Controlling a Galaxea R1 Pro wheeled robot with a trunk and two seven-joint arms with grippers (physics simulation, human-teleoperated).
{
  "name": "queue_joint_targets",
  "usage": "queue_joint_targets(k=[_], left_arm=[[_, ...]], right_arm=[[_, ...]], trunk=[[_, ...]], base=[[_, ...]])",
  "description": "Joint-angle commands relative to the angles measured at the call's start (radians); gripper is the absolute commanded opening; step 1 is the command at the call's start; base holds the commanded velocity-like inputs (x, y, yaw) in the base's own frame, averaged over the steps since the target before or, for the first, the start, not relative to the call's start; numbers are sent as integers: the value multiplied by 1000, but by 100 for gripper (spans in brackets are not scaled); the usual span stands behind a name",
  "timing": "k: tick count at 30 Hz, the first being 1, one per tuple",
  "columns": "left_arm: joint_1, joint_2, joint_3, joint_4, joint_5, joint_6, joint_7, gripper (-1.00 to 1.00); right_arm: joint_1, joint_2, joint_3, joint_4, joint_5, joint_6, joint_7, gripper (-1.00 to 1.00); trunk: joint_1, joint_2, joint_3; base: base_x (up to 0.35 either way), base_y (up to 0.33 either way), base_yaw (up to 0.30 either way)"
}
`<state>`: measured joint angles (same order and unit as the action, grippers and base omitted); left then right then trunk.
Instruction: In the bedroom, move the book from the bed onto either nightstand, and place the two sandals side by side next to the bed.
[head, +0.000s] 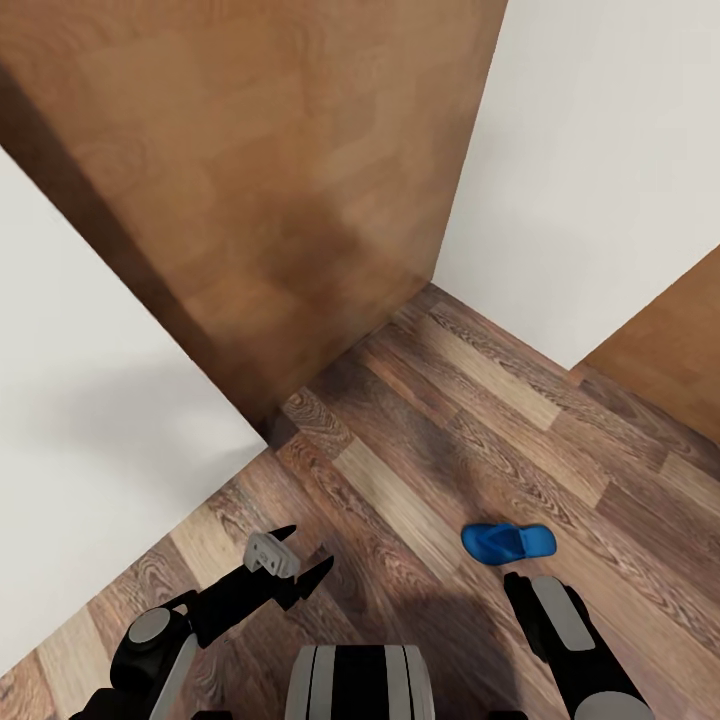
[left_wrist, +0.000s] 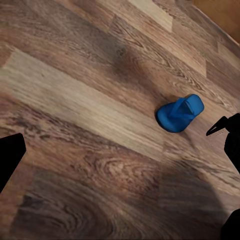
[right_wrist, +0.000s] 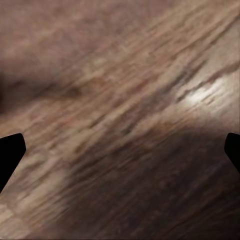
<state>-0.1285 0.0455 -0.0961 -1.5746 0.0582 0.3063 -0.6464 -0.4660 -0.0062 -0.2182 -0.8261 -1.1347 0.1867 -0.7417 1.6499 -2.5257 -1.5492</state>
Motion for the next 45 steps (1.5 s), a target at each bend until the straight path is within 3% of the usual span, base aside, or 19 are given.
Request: queue_joint_targets(k=[1, 45], left_arm=[[0, 1, -1, -1, 6, 8, -1, 100], [0, -1, -1, -1, 6, 7, -1, 100]], right_arm=[[0, 0, -2, -2, -2, 7, -5, 100], [0, 0, -3, -2, -2, 7, -5, 100]], trunk=[[0, 0, -1], [0, 0, -1]], base=[[37, 0, 0], [105, 0, 0]])
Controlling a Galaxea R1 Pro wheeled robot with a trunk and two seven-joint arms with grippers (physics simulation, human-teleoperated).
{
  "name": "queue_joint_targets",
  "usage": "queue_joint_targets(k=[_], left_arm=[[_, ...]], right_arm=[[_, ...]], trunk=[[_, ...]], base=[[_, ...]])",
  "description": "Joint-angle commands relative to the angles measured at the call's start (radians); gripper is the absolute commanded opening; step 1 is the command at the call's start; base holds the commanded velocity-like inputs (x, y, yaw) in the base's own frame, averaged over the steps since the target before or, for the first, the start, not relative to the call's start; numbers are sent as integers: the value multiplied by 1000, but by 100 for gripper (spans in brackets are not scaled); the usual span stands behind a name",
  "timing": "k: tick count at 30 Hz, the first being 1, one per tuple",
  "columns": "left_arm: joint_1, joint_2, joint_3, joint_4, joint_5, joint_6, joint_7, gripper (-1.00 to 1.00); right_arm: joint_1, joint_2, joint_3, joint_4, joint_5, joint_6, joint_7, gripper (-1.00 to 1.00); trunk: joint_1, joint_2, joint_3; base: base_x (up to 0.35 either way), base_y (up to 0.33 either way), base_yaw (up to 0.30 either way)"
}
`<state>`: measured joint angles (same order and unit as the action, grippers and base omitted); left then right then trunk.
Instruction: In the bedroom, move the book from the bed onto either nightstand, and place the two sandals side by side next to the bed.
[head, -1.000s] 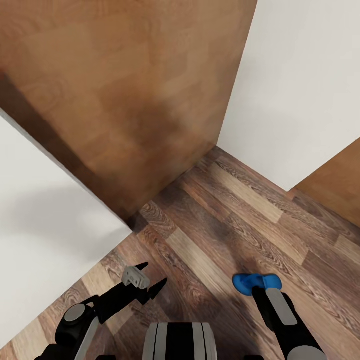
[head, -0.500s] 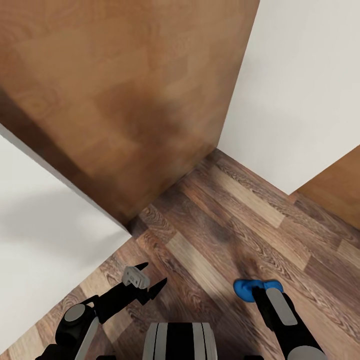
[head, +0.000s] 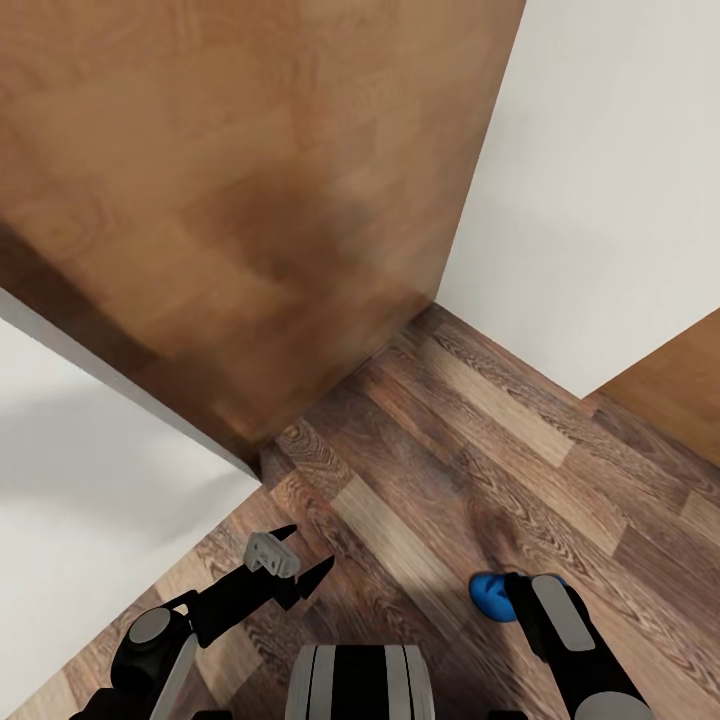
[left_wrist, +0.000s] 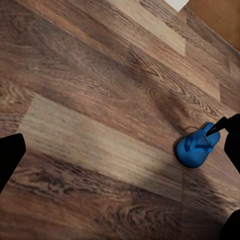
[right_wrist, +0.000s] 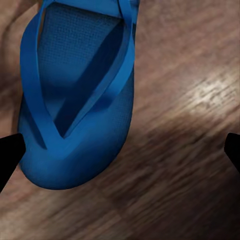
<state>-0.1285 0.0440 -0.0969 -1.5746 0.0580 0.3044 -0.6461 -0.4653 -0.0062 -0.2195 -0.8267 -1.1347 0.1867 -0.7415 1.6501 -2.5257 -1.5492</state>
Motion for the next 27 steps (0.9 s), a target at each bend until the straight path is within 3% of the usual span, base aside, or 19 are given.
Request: queue_joint_targets(k=[1, 27], left_arm=[[0, 1, 0, -1, 6, 8, -1, 100], [0, 1, -1, 1, 3, 8, 2, 100]], right_arm=[[0, 0, -1, -2, -2, 7, -5, 100], [-1, 0, -1, -2, -2, 7, -5, 100]], trunk=[[0, 0, -1], [0, 0, -1]], base=[[6, 0, 0], [90, 0, 0]])
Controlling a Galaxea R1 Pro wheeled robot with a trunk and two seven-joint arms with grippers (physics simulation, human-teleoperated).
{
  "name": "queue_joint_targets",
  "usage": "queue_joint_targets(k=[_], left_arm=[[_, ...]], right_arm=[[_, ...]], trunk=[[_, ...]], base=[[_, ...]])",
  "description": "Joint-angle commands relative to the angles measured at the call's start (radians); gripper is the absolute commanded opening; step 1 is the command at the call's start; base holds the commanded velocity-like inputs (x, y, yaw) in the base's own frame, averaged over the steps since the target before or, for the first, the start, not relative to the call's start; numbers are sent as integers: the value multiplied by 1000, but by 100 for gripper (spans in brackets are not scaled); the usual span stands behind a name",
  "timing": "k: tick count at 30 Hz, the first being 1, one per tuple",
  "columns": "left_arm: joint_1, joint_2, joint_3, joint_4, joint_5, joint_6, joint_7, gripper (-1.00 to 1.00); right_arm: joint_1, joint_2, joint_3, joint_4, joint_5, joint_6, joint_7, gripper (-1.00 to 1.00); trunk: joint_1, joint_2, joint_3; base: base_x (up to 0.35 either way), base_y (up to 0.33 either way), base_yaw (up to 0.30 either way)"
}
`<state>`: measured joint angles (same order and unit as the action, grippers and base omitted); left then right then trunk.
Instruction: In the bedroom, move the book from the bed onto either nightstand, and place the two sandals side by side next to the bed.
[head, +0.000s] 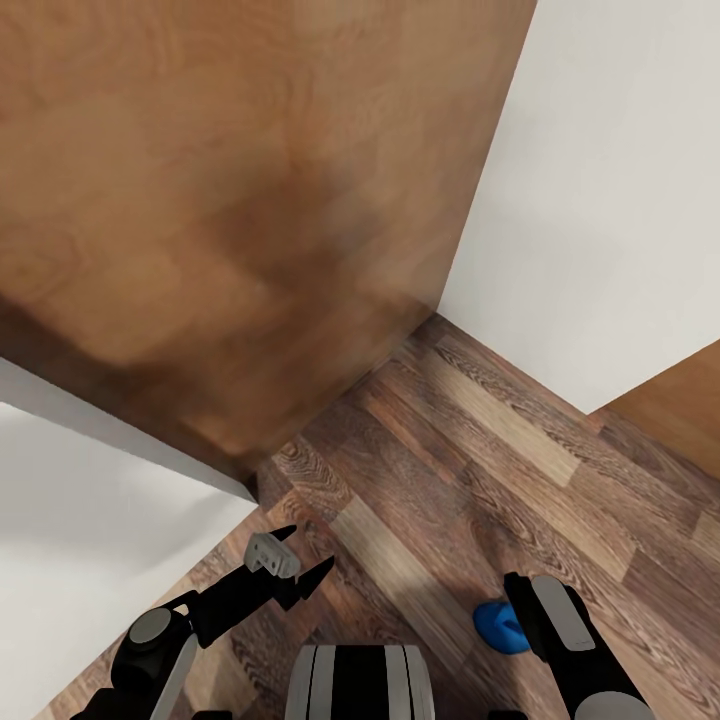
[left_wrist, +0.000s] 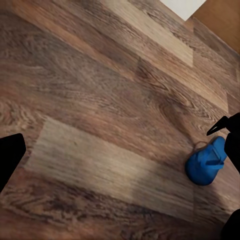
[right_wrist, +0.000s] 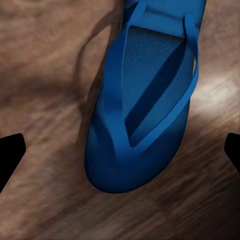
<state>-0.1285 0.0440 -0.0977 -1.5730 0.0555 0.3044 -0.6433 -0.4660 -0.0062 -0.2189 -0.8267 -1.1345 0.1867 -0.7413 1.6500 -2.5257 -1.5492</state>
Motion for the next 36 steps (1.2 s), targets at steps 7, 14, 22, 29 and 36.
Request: queue_joint_targets(k=[7, 14, 22, 29, 36], left_arm=[[0, 1, -1, -1, 6, 9, -1, 100], [0, 1, -1, -1, 7, 9, -2, 100], [0, -1, -1, -1, 6, 10, -1, 100], [0, -1, -1, -1, 6, 9, -1, 100], [0, -1, -1, -1, 7, 9, -1, 100]], right_arm=[[0, 0, -2, -2, -2, 7, -5, 100], [0, 0, -2, -2, -2, 7, -5, 100], [0, 0, -2, -2, -2, 7, -5, 100], [0, 0, -1, -2, -2, 7, -5, 100], [0, 0, 0, -2, -2, 7, -4, 100]], trunk=[[0, 0, -1], [0, 0, -1], [3, -2, -28], [6, -3, -55], [7, -4, -59]], base=[[10, 0, 0], [0, 0, 0], [0, 0, 0], [0, 0, 0], [0, 0, 0]])
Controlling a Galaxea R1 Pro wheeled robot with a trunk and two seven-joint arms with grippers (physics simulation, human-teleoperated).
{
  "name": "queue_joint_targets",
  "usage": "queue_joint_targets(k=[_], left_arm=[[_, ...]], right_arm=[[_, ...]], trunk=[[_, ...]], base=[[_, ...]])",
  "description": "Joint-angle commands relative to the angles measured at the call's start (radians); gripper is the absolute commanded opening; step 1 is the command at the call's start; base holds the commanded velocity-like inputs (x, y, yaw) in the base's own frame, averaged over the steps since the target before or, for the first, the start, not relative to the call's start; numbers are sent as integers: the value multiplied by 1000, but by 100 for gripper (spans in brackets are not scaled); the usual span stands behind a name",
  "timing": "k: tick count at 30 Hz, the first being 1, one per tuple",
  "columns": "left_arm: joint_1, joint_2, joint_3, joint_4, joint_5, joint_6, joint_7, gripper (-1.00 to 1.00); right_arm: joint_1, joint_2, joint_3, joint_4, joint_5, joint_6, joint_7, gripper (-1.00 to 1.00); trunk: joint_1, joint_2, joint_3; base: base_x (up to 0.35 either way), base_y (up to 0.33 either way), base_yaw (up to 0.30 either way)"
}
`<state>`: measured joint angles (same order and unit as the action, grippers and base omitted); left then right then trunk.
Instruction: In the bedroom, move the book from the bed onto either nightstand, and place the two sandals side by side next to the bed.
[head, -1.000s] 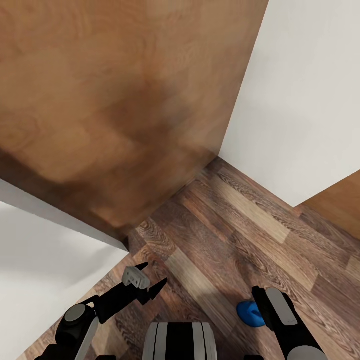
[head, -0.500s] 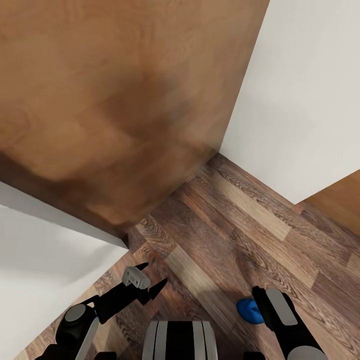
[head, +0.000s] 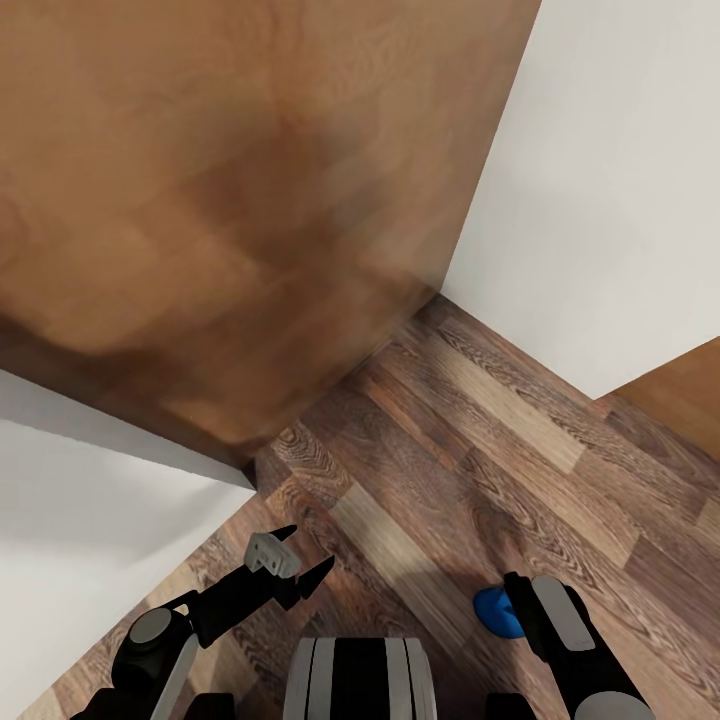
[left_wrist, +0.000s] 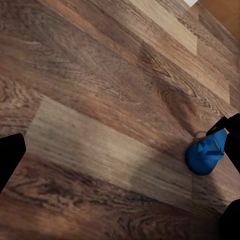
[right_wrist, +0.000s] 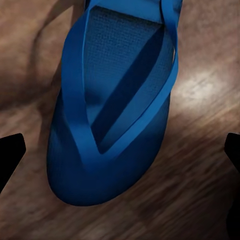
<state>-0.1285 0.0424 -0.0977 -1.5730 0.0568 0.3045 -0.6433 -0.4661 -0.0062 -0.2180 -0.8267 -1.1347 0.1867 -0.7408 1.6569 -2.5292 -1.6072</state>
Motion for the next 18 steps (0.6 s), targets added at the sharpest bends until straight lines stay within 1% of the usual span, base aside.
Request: queue_joint_targets(k=[1, 18], left_arm=[[0, 1, -1, -1, 6, 8, -1, 100], [0, 1, -1, -1, 6, 8, -1, 100]], right_arm=[[0, 0, -1, -2, -2, 7, -5, 100], [0, 3, -2, -6, -2, 2, -3, 100]], trunk=[[0, 0, -1], [0, 0, -1]], base=[[0, 0, 0], [0, 0, 0]])
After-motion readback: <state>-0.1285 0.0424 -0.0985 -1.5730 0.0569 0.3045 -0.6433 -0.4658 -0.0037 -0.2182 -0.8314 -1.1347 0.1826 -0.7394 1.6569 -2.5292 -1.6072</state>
